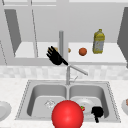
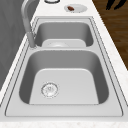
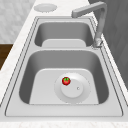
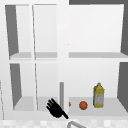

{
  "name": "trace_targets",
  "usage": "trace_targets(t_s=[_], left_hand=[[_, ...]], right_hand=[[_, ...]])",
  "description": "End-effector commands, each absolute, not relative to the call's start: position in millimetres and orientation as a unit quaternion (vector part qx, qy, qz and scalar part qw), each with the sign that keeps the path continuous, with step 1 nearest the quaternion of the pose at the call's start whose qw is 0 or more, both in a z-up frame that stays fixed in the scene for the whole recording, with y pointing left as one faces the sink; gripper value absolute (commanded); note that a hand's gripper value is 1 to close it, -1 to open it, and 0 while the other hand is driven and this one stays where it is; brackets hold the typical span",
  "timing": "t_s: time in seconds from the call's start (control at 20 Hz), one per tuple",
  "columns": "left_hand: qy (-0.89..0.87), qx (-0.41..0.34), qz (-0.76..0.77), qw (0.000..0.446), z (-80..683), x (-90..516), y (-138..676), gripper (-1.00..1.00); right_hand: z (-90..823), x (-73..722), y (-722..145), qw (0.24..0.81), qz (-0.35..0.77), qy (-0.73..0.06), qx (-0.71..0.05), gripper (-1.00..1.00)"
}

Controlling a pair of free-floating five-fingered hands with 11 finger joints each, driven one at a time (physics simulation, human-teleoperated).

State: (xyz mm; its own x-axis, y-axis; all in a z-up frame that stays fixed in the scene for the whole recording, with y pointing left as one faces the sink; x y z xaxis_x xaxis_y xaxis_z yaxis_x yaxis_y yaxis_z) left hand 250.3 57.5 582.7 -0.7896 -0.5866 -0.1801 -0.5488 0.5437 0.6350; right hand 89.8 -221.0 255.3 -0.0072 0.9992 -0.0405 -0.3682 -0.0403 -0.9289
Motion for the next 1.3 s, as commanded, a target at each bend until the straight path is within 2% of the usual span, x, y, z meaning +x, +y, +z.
trace_targets(t_s=[0.0, 0.35, 0.8, 1.25], left_hand=[[-0.884, 0.336, -0.322, 0.043, 605.4, 251.6, 64.5, -1.0], [-0.884, 0.356, -0.303, 0.032, 626.7, 251.8, 56.8, -1.0], [-0.889, 0.36, -0.28, 0.042, 620.8, 270.0, 49.1, -1.0], [-0.888, 0.375, -0.265, 0.031, 616.1, 284.7, 40.8, -1.0]], right_hand=[[255.3, 89.8, -221.0, 0.575, 0.595, -0.387, -0.408, 0.0], [255.3, 89.8, -221.0, 0.575, 0.595, -0.387, -0.408, 0.0], [255.3, 89.8, -221.0, 0.575, 0.595, -0.387, -0.408, 0.0], [255.3, 89.8, -221.0, 0.575, 0.595, -0.387, -0.408, 0.0]])
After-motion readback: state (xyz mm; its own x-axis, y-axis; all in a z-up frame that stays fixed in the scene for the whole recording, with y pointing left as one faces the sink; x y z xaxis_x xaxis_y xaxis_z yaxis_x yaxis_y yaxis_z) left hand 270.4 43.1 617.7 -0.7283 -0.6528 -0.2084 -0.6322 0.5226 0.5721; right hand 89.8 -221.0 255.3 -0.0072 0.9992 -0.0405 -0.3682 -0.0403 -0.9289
